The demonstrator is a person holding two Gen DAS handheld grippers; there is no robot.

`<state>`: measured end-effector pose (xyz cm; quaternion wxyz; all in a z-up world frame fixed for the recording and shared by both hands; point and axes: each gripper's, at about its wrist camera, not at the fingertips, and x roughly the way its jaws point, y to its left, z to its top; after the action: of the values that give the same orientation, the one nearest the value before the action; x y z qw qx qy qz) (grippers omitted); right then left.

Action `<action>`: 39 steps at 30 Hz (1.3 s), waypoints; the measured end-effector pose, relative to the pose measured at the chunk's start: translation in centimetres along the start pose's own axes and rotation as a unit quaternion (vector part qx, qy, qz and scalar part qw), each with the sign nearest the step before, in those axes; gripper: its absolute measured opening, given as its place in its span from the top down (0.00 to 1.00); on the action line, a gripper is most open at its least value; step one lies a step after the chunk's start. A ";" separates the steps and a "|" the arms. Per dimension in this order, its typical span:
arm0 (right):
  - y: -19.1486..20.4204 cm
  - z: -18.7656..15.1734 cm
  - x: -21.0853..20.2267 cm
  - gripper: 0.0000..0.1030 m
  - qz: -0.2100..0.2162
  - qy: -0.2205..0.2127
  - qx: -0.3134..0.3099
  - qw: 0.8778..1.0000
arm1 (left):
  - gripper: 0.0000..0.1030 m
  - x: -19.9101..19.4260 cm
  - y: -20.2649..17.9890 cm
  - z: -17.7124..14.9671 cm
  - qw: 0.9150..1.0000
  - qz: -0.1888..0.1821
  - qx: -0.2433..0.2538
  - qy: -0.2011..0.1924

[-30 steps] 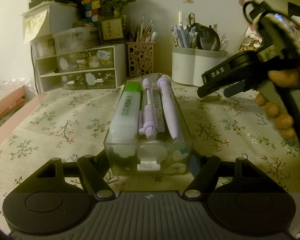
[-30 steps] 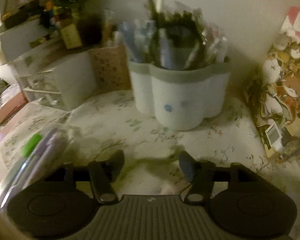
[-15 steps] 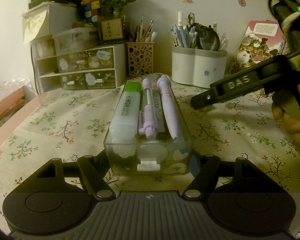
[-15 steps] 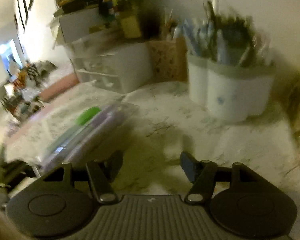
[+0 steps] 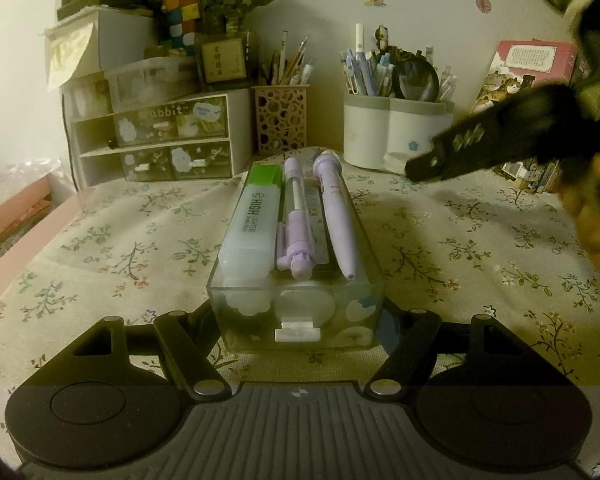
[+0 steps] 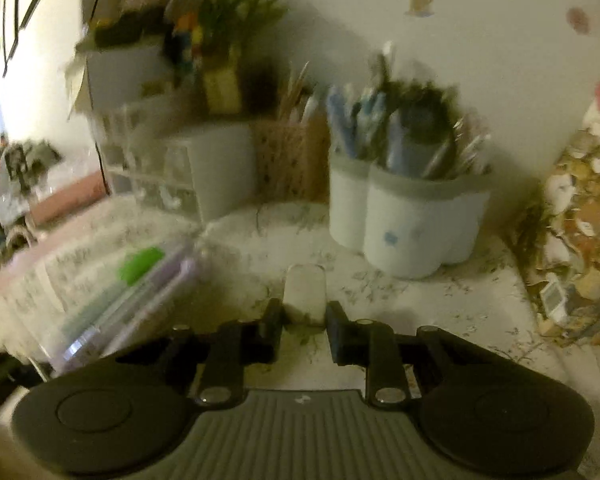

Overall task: Organize stationery
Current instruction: 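Grasp the white eraser on the cloth with the right gripper, then lower the white eraser into the clear box and open the right gripper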

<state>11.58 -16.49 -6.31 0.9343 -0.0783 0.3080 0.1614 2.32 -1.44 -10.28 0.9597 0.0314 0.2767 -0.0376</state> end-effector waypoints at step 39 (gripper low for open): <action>6.8 2.8 0.4 0.71 0.068 0.085 0.102 0.989 | 0.29 -0.1 -0.1 -0.1 1.000 0.000 0.001 -0.001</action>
<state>11.09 -9.32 -4.61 0.8946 0.0252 0.4062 0.1847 2.18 -1.56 -10.30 0.9599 0.0323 0.2760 -0.0375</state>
